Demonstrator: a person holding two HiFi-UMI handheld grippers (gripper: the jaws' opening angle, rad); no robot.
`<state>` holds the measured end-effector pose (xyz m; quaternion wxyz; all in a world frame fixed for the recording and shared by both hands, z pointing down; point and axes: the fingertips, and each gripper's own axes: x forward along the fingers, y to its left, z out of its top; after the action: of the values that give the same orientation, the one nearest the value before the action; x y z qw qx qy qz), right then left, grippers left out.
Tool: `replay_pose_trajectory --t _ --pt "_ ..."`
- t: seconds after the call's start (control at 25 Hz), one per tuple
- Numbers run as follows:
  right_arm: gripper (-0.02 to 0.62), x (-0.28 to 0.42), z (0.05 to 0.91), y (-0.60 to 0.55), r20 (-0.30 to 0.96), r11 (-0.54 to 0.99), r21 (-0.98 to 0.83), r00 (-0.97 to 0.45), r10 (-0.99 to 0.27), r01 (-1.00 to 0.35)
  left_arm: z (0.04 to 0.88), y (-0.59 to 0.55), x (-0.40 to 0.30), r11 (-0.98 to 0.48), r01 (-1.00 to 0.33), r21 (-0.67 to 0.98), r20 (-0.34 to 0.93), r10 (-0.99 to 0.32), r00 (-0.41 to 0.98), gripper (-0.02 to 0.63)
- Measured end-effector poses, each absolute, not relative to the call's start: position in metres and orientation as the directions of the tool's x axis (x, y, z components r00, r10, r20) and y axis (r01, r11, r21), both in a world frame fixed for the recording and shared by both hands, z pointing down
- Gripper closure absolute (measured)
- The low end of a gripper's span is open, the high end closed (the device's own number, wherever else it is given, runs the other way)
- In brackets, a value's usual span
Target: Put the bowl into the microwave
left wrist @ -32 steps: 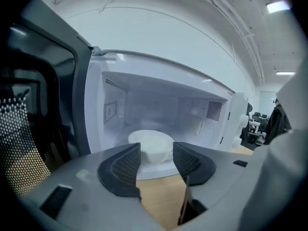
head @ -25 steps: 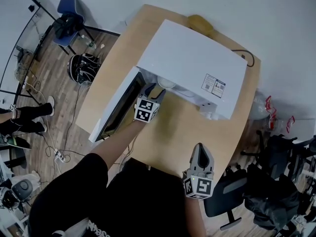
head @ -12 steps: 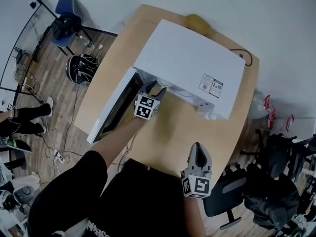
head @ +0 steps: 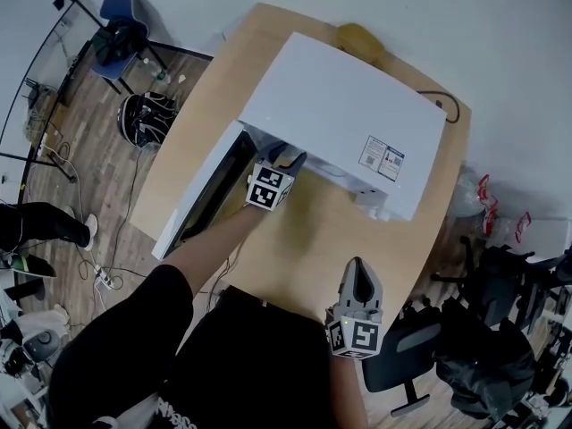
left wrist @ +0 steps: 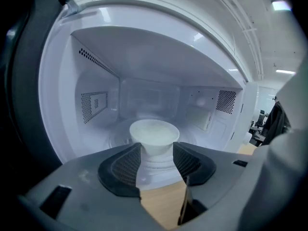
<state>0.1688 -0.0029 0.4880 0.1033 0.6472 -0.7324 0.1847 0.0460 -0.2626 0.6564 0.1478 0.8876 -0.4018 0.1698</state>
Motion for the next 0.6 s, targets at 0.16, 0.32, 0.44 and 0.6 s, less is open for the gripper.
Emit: replay_pose_trajectory --t 0.16,0.32,0.44,0.6 --pt "0.535 0.166 0.486 -0.01 0.382 0.111 -0.141 -0.158 -0.91 -0.984 0.655 -0.267 0.053 -0.632 -0.764 0.128 0.416 -0.665 0.62 0.391" --pt "0.535 0.167 0.487 -0.013 0.382 0.11 -0.147 -0.159 -0.91 -0.983 0.654 -0.275 0.062 -0.631 -0.764 0.134 0.407 -0.668 0.623 0.391" --pt "0.535 0.166 0.489 -0.012 0.387 0.111 -0.152 -0.162 -0.908 -0.982 0.654 -0.279 0.067 -0.639 -0.761 0.116 0.408 -0.668 0.623 0.391" --pt "0.535 0.171 0.491 -0.008 0.392 0.097 -0.151 -0.15 -0.908 -0.984 0.655 -0.284 0.076 -0.65 -0.752 0.109 0.411 -0.66 0.629 0.391"
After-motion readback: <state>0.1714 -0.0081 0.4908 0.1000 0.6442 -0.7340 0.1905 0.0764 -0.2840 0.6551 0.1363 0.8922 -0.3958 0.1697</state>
